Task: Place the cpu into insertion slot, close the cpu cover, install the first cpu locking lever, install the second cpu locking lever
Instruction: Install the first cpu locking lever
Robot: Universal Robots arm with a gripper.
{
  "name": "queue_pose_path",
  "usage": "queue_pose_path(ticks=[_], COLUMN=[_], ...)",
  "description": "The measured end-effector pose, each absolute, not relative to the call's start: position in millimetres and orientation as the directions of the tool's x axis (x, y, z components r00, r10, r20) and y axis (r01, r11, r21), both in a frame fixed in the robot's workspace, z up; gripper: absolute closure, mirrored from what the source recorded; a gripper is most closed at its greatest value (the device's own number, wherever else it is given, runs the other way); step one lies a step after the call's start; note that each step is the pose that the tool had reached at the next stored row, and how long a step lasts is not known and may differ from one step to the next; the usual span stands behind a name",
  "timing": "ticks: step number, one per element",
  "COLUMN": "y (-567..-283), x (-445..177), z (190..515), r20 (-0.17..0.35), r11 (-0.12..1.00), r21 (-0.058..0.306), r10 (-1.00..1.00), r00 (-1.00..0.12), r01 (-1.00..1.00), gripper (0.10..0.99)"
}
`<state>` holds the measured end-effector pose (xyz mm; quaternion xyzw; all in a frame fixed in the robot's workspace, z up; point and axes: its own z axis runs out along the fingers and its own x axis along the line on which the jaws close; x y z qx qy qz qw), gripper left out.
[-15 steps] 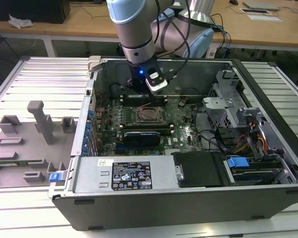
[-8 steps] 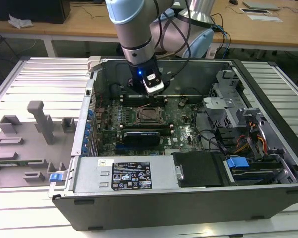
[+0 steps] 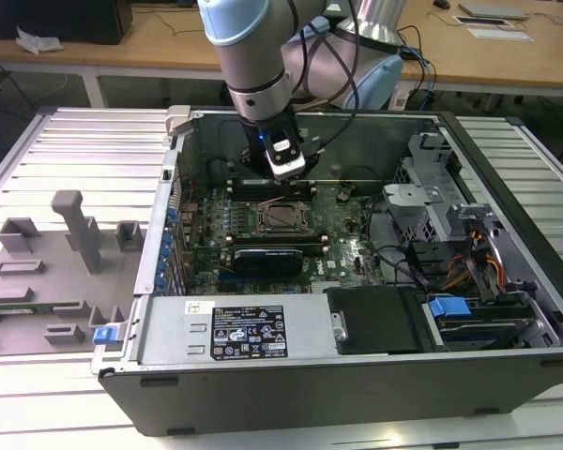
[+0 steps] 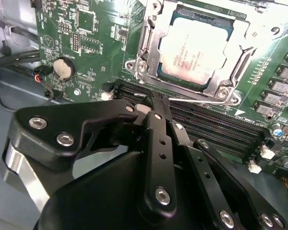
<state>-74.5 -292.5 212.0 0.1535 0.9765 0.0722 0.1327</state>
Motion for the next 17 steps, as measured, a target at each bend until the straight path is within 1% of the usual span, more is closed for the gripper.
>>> queue_pose_path(ticks=[17], y=[-287.1], x=[-75.9], z=[206.5], r20=[-0.237], r11=[0.916], r21=[0.182], r10=[0.393], r00=[-0.889], r01=[0.357], gripper=[0.980])
